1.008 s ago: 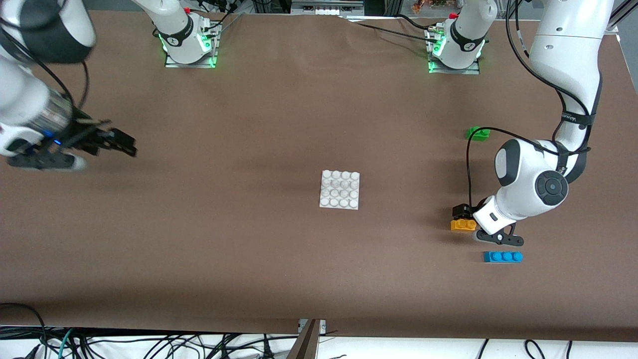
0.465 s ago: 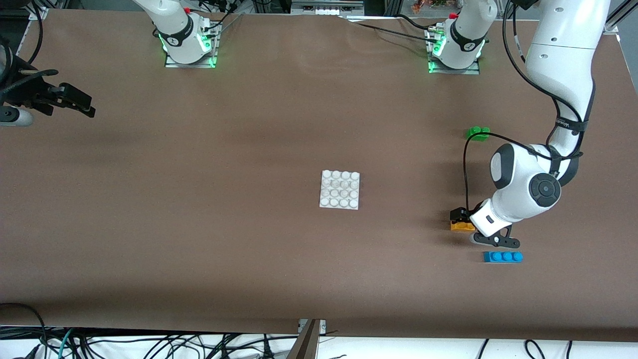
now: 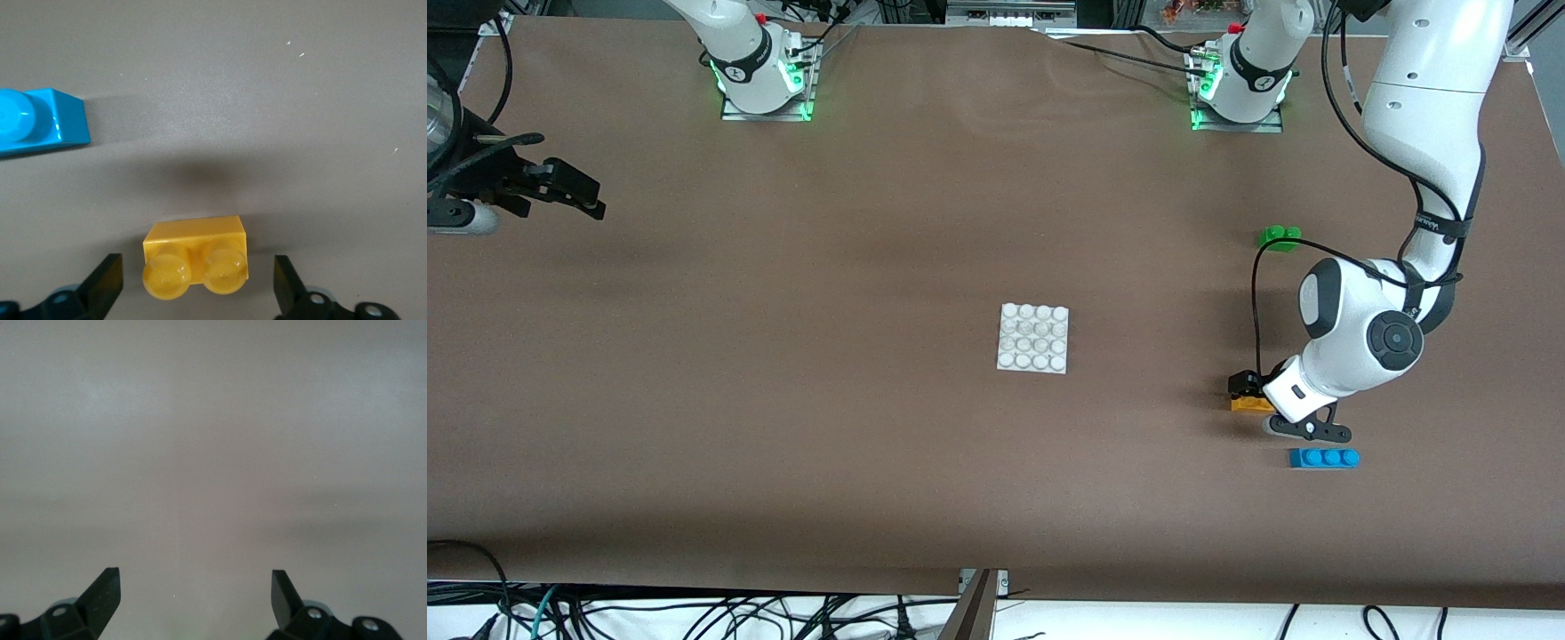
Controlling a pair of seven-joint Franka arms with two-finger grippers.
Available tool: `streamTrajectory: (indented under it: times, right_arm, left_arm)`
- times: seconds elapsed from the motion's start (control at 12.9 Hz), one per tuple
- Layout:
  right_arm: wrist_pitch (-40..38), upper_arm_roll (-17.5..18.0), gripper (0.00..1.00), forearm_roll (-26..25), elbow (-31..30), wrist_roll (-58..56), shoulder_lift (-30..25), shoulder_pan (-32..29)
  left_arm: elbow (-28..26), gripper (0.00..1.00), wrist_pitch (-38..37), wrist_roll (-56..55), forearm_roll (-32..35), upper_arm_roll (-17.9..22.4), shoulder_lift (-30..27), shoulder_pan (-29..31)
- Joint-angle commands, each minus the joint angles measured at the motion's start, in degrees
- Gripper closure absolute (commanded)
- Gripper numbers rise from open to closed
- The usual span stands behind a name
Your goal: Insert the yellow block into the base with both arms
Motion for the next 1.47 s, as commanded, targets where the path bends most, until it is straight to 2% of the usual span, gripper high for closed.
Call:
streamTrajectory:
  times: [0.0,0.16,0.39,0.47,1.01,1.16,1.4]
  right_arm:
    - [0.6,0.3,0.00,-0.9,-0.4,-0.6,-0.1,-0.2]
    - [0.5,0.3,0.00,-0.9,-0.4,-0.6,-0.1,-0.2]
    - [0.2,0.3,0.00,-0.9,-0.4,-0.6,-0.2,-0.2]
    - [0.1,0.3,0.00,-0.9,-0.6,-0.6,-0.3,-0.2]
    - [0.0,0.5,0.00,-0.9,-0.7,-0.6,-0.4,0.0]
    - [0.2,0.5,0.00,-0.9,-0.6,-0.6,-0.3,-0.1]
    - [0.5,1.6,0.00,-0.9,-0.6,0.3,-0.3,0.5]
  left_arm:
    - [0.8,0.15,1.0,1.4,-1.0,0.2,0.7,-0.1]
    - [0.8,0.28,1.0,1.4,-1.0,0.1,0.7,-0.1]
    - [0.9,0.64,0.6,0.6,-0.9,0.2,0.3,-0.2]
    - [0.9,0.67,0.4,0.6,-0.9,0.1,-0.1,-0.1]
    - [2.3,0.64,-9.0,-0.5,-1.7,-0.9,-7.3,-1.0]
    - [2.6,0.64,-10.8,-4.2,-1.6,-4.3,-8.5,-1.0]
    - [5.9,0.64,-13.1,-12.0,-1.3,-8.5,-8.4,-2.6]
